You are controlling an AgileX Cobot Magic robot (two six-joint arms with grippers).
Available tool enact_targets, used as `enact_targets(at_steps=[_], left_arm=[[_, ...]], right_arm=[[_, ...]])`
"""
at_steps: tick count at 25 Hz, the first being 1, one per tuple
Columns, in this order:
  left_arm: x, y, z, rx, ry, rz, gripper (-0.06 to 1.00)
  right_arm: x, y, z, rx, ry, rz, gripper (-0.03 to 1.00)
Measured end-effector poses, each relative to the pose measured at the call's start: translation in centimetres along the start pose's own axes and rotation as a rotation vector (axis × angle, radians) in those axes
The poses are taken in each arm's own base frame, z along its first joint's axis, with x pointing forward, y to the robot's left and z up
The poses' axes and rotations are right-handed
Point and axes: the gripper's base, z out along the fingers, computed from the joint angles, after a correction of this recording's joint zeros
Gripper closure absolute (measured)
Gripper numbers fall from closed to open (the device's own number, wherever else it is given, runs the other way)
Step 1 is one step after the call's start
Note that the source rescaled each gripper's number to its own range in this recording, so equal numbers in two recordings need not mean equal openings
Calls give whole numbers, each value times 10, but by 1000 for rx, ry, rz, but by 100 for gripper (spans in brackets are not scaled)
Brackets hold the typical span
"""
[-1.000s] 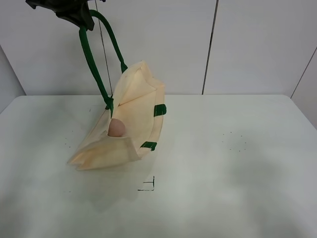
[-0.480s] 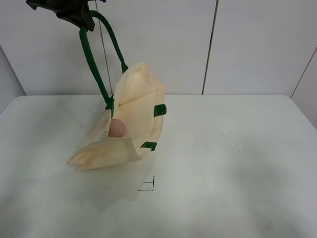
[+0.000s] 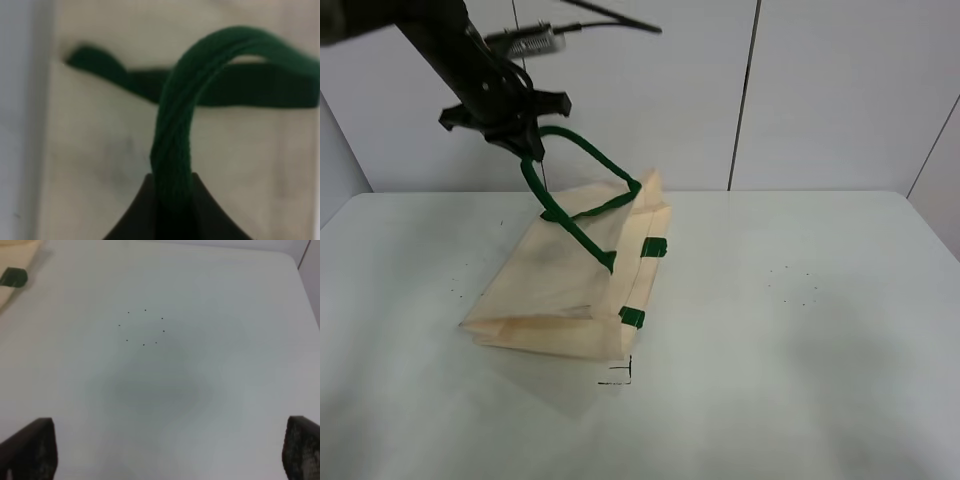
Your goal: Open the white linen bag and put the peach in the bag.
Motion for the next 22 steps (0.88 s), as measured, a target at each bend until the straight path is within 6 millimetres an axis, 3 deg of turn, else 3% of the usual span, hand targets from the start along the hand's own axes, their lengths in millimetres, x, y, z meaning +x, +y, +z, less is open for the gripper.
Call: enact_targets(at_steps=[4, 6, 7, 11, 13, 16, 22], left_arm=[[7, 2, 47, 36, 106, 13, 94], [9, 2, 61, 53, 134, 26, 86], [9, 1, 65, 59, 139, 28, 77], [8, 2, 66, 57, 128, 38, 19], [8, 5, 66, 26, 125, 57, 4], [7, 13, 66, -59, 123, 86, -3], [4, 36, 63, -201, 111, 41, -5]], right_arm=[[0, 0, 0, 0, 0, 0, -3], [0, 0, 0, 0, 0, 0, -3], [0, 0, 0, 0, 0, 0, -3], [0, 0, 0, 0, 0, 0, -3], [0, 0, 0, 0, 0, 0, -3], [0, 0, 0, 0, 0, 0, -3], [0, 0, 0, 0, 0, 0, -3]])
